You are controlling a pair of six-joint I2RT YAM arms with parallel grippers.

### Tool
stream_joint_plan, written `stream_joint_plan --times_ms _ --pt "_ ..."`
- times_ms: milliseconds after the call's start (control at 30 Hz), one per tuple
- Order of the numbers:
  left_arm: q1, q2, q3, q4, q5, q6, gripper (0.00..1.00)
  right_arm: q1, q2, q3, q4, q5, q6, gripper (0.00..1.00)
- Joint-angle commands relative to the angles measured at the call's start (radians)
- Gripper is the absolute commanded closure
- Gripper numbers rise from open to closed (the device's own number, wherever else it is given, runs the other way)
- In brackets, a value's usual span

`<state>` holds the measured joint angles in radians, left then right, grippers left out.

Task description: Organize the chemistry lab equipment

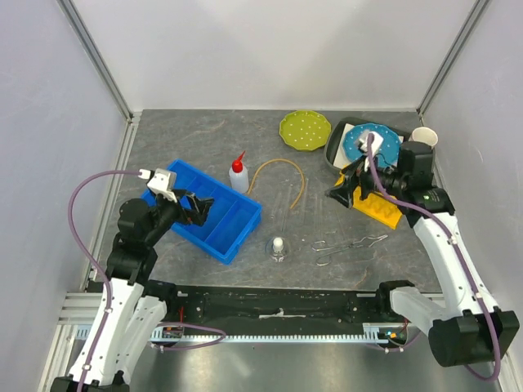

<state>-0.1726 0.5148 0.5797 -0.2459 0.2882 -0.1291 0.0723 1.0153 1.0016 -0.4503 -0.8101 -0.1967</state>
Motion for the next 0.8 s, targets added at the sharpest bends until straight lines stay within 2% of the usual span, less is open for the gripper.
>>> stream_joint_plan --times_ms 0,100,167,233,267,300,333,367,400,433,467,500,567,600,667,700,767 --pt "-0.002 0.079 0.037 0.007 0.078 -0.102 0.00 0.061 0.037 -0.032 -0.113 -0.127 -0.270 0.02" --pt "-0.002 0.125 0.094 -0.061 0.172 -0.196 0.02 0.072 0.054 -0.066 -0.111 -0.126 -0.303 0.02" --pt "-0.008 0.149 0.108 -0.075 0.300 -0.291 0.02 0.072 0.060 -0.090 -0.105 -0.133 -0.326 0.02" --pt "-0.080 0.142 0.103 -0.076 0.304 -0.342 0.02 0.072 0.065 -0.135 -0.090 -0.139 -0.351 0.02" --pt "-0.129 0.134 0.103 -0.082 0.264 -0.371 0.02 0.072 0.066 -0.150 -0.082 -0.143 -0.354 0.02" --pt "-0.260 0.130 0.104 -0.090 0.208 -0.383 0.02 0.072 0.068 -0.181 -0.073 -0.144 -0.354 0.02" --pt "-0.331 0.129 0.109 -0.102 0.078 -0.392 0.02 0.072 0.068 -0.193 -0.055 -0.149 -0.351 0.02" --pt "-0.402 0.146 0.114 -0.130 0.010 -0.415 0.02 0.072 0.068 -0.201 -0.051 -0.150 -0.352 0.02" --pt "-0.529 0.160 0.127 -0.147 -0.053 -0.429 0.02 0.070 0.069 -0.204 -0.050 -0.149 -0.351 0.02" --pt "-0.589 0.187 0.137 -0.159 -0.157 -0.443 0.02 0.072 0.068 -0.204 -0.051 -0.146 -0.343 0.02" --pt "-0.647 0.239 0.146 -0.182 -0.211 -0.476 0.02 0.072 0.066 -0.205 -0.051 -0.141 -0.340 0.02" --pt "-0.763 0.279 0.167 -0.188 -0.266 -0.497 0.02 0.072 0.066 -0.208 -0.050 -0.138 -0.339 0.02" --pt "-0.876 0.415 0.209 -0.229 -0.435 -0.533 0.02 0.072 0.063 -0.213 -0.047 -0.117 -0.334 0.02" --pt "-0.969 0.468 0.273 -0.257 -0.543 -0.543 0.01 0.070 0.060 -0.213 -0.045 -0.106 -0.333 0.02" --pt "-1.056 0.635 0.356 -0.379 -0.636 -0.576 0.01 0.070 0.057 -0.215 -0.044 -0.080 -0.333 0.02" --pt "-1.074 0.683 0.435 -0.426 -0.700 -0.587 0.00 0.070 0.054 -0.215 -0.044 -0.069 -0.334 0.02" --pt "-1.102 0.778 0.500 -0.483 -0.742 -0.615 0.00 0.069 0.051 -0.216 -0.042 -0.051 -0.339 0.02"
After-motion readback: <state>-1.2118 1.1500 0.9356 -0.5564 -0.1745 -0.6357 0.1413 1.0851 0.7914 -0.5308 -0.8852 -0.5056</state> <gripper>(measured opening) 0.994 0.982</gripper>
